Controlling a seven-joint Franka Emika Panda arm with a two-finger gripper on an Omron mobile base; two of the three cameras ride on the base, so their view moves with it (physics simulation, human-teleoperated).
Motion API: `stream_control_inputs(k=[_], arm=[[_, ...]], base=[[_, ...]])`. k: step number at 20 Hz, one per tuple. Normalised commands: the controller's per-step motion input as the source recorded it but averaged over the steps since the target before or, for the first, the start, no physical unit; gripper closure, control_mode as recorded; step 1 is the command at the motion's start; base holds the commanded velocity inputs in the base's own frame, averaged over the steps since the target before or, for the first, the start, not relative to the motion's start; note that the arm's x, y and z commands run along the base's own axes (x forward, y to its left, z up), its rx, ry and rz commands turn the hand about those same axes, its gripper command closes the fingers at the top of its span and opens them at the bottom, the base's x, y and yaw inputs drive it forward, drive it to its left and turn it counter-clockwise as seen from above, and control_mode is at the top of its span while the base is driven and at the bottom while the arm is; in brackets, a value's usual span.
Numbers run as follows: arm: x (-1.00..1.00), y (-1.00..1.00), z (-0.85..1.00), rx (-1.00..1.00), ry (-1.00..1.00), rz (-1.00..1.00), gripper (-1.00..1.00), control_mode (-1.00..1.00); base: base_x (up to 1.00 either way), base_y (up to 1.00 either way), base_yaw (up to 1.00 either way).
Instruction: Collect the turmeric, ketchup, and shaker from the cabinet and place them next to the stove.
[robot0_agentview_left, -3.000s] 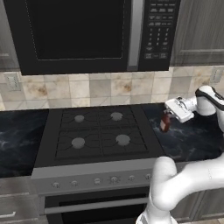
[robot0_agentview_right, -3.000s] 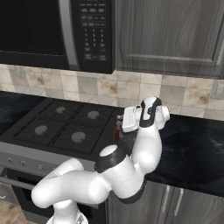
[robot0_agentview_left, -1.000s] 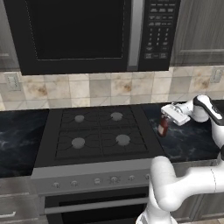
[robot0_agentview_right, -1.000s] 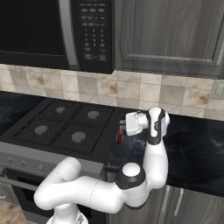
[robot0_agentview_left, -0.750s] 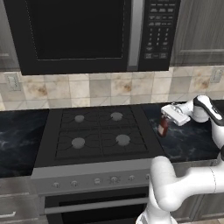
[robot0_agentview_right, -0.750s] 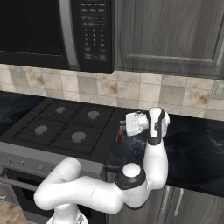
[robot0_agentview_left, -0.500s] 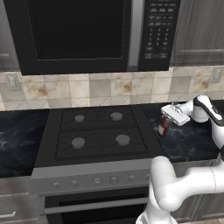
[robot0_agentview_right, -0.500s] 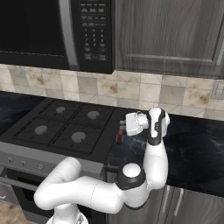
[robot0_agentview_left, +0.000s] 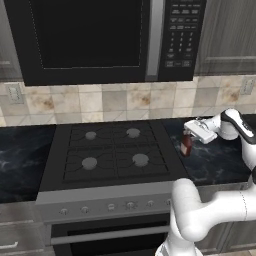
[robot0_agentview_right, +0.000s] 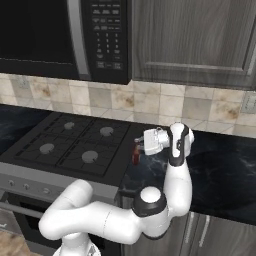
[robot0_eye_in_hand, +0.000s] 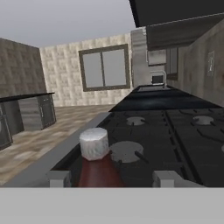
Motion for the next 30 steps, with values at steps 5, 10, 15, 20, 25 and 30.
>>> stream_control_inputs(k=[5,10,15,20,25,30], arm=[[-0.02,0.0,-0.03,-0.01,0.0,0.0,-1.0,-1.0],[-0.04,0.0,-0.01,0.0,0.0,0.0,-1.0,-1.0],[-0.02,-0.05,0.0,0.0,-0.02,0.0,-1.0,-1.0],[-0.02,-0.08,0.0,-0.01,-0.05,0.0,-1.0,-1.0],[-0.18,-0.04,0.0,-0.04,-0.09,0.0,-1.0,-1.0],[-0.22,-0.03,0.07,-0.05,-0.12,0.0,-1.0,-1.0]], base=[[0.0,0.0,0.0],[0.0,0.0,0.0],[0.0,0.0,0.0],[0.0,0.0,0.0],[0.0,0.0,0.0],[0.0,0.0,0.0]])
